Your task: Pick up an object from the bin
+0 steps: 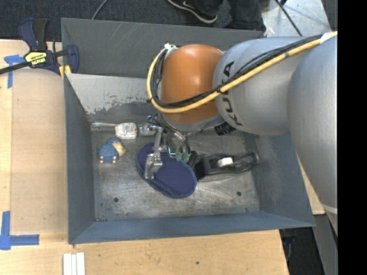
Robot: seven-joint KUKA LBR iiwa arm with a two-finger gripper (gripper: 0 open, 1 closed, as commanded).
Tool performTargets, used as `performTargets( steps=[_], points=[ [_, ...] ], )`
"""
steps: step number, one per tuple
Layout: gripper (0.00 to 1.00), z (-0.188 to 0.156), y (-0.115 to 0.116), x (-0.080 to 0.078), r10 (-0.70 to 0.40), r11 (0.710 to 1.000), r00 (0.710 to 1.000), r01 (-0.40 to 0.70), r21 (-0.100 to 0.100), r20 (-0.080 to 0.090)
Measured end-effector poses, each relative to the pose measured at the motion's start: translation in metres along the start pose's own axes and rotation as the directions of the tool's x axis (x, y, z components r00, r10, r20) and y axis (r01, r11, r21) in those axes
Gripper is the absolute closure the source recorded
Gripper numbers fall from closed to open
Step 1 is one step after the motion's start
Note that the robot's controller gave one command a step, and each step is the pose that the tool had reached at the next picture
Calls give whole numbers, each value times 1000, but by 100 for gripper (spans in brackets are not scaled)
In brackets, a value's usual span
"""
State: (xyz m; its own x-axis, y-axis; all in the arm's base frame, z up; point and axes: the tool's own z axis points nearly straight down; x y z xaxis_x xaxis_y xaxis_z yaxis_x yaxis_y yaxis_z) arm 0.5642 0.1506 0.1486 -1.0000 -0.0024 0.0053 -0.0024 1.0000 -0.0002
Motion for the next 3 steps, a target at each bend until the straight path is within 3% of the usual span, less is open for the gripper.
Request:
performTargets(
  steps=[1, 2, 3],
  points=[
    [0, 77, 88, -44, -179, 984, 984, 179, -1, 11],
    [0, 46, 74, -52, -399, 917, 917, 399, 3, 13],
    [0, 47, 73, -54, -469, 883, 883, 469, 3, 14]
  ],
)
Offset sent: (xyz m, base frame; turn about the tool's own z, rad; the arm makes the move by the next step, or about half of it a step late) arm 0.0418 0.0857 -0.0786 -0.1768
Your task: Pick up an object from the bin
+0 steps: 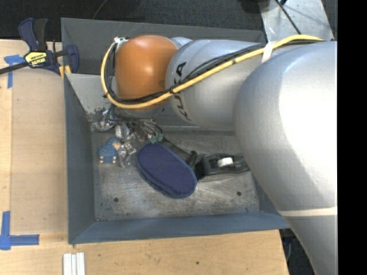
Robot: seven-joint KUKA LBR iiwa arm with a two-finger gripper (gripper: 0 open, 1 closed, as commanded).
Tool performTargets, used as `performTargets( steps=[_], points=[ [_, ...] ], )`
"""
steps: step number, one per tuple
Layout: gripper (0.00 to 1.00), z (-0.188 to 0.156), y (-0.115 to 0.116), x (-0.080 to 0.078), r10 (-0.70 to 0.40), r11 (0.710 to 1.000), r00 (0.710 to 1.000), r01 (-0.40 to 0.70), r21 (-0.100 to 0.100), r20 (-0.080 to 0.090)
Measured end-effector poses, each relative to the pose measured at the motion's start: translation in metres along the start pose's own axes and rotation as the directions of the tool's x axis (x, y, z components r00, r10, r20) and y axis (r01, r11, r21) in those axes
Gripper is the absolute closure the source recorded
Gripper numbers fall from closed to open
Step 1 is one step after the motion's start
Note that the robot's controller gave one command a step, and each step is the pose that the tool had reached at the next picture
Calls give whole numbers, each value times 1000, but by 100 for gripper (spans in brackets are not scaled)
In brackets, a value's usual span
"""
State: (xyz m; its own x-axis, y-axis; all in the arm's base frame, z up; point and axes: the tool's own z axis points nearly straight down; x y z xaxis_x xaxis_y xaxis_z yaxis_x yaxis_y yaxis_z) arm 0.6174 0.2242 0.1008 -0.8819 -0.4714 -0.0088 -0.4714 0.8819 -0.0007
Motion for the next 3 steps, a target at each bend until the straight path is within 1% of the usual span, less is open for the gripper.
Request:
performTargets(
  steps=[1, 2, 3],
  points=[
    [0, 28, -6, 5, -78, 997, 997, 78, -1, -4],
    [0, 26, -7, 3, -74, 997, 997, 74, -1, -3],
    [100, 24, -7, 1, -73, 997, 997, 73, -1, 2]
  ],
)
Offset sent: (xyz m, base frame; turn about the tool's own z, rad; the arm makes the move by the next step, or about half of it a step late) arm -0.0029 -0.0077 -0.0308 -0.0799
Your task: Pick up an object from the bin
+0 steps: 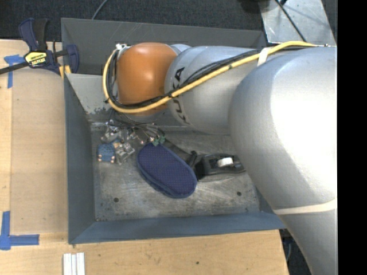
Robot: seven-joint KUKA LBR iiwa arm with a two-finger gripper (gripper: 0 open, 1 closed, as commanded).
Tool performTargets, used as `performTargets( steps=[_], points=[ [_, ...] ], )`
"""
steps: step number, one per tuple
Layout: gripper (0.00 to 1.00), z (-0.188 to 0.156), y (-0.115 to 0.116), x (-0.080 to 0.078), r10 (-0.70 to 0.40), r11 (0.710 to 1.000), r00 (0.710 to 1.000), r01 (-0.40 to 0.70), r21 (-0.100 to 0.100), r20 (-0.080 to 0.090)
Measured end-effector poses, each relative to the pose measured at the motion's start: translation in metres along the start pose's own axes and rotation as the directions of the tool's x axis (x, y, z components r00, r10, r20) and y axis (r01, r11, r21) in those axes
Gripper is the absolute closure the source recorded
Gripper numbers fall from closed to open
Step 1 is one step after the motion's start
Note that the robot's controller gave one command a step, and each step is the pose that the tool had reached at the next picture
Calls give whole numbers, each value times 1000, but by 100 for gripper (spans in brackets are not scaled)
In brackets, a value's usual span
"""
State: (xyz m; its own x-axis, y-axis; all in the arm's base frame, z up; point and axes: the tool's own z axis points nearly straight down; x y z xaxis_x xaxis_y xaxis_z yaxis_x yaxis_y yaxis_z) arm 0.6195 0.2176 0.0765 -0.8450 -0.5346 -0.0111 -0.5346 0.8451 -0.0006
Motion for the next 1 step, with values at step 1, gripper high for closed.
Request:
performTargets(
  steps=[1],
  points=[
    [100, -37, -1, -2, 2, 1000, 1000, -2, 1, -2]
  ],
)
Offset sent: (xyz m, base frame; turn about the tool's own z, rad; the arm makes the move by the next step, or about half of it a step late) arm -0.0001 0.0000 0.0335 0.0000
